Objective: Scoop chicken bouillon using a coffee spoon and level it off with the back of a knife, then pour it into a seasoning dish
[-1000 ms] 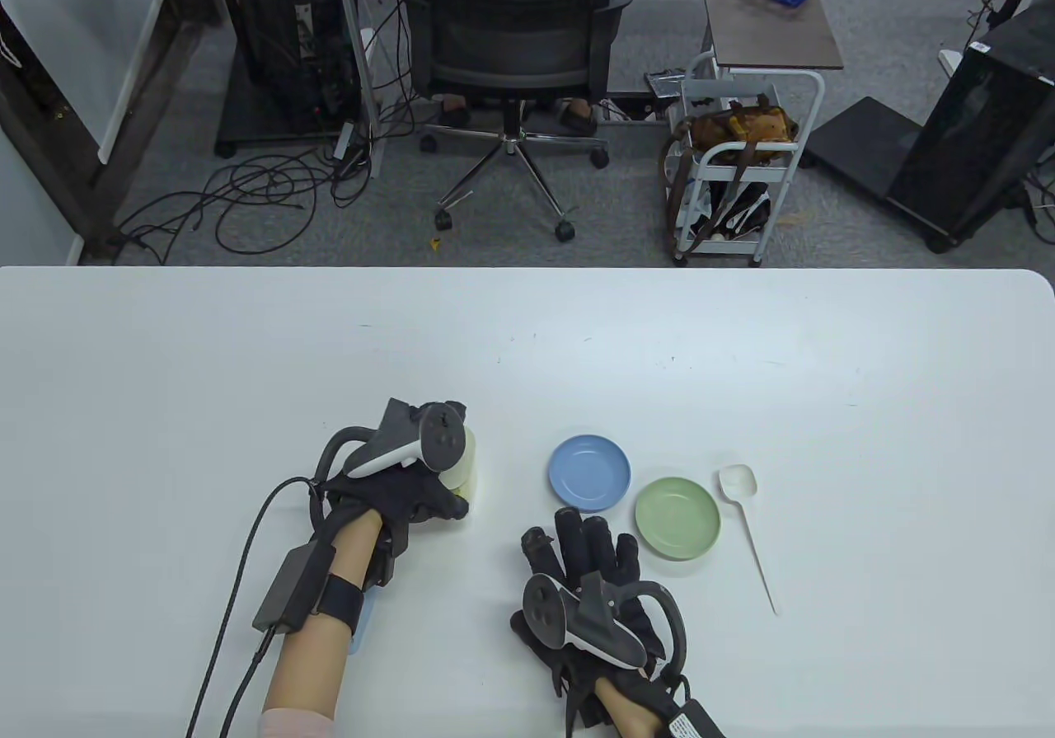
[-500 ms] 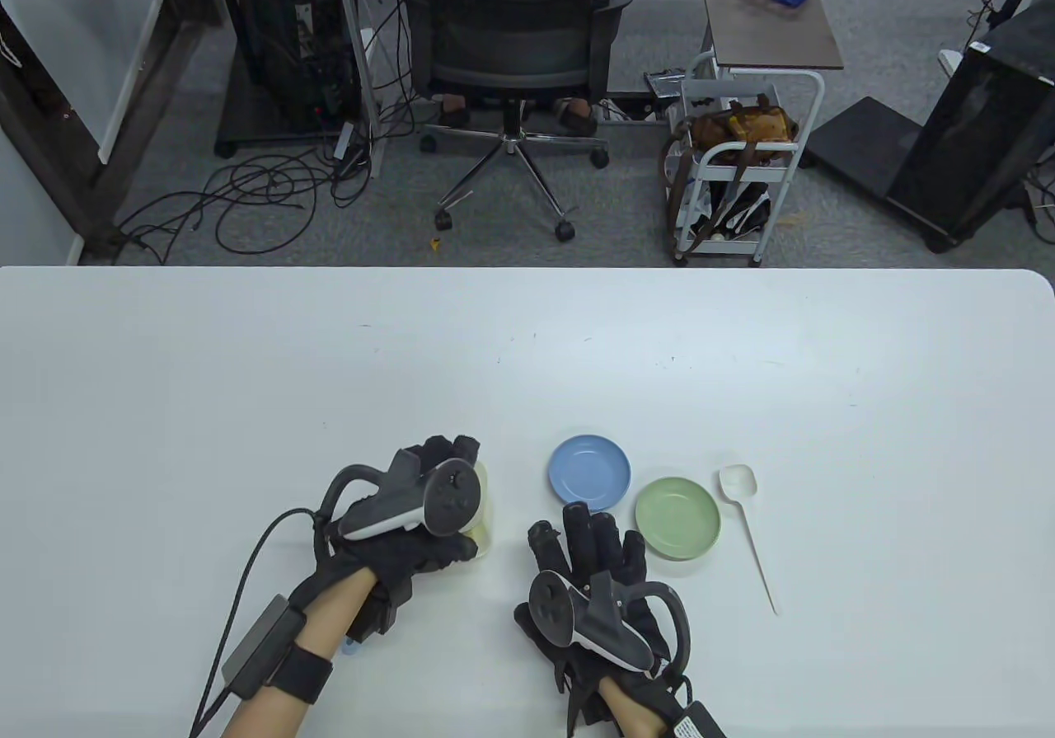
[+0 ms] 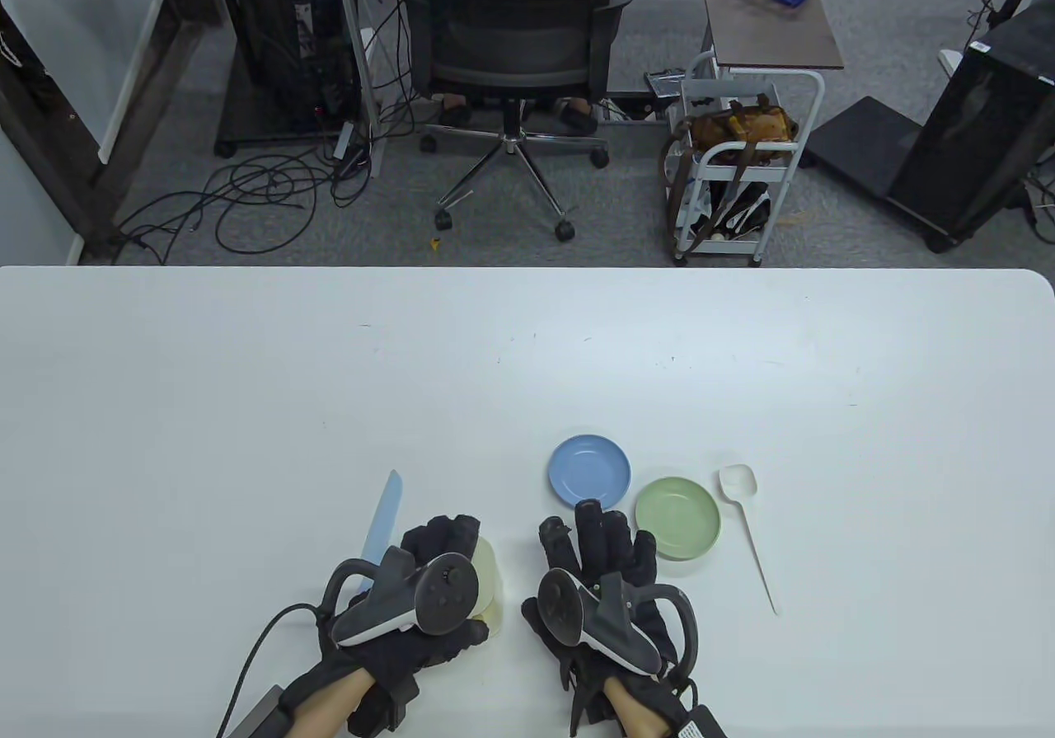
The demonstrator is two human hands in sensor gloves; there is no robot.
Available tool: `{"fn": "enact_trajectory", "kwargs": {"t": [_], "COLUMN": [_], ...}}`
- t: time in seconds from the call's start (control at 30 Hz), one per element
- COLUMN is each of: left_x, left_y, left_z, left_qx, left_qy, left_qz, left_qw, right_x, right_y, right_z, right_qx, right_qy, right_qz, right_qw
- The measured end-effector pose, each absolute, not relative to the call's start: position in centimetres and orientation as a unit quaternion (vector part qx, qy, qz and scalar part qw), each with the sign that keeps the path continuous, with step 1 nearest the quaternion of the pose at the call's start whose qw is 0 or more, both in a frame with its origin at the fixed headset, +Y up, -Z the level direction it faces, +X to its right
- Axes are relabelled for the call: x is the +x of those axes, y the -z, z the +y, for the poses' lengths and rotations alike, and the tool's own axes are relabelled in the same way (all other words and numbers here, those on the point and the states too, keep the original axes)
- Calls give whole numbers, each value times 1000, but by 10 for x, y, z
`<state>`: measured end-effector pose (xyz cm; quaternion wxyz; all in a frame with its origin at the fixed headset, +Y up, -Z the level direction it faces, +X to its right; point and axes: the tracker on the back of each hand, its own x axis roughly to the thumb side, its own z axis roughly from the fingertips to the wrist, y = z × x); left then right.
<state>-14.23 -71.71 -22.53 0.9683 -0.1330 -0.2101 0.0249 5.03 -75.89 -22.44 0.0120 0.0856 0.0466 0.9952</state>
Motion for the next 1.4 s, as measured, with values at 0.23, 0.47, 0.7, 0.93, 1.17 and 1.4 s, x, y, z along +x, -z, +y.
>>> {"fn": "enact_trajectory", "kwargs": {"t": [0.23,0.47,0.7,0.93,1.17,1.4], "left_x": [-148,-178,-184,-190,-188,-187], "left_y": [219,217,218,219,222,224], "left_z": [-726,-744,-751,-755,-764,-762], "left_qx": [-85,-86,-91,-90,-74,-39], "left_qy": [-68,-210,-240,-229,-203,-174], "left_qz": [-208,-209,-208,-206,-193,-197], "left_qw": [972,951,944,947,957,964], "right_x": [53,57,26,-42,-54,-63], "right_y": [225,221,210,232,254,261], "right_z": [-758,-742,-704,-693,-704,-706], "right_qx": [77,79,176,250,266,255], "right_qy": [-996,-996,-976,-963,-941,-939], "right_qz": [50,10,-56,96,205,230], "right_qw": [12,49,115,-35,29,5]}}
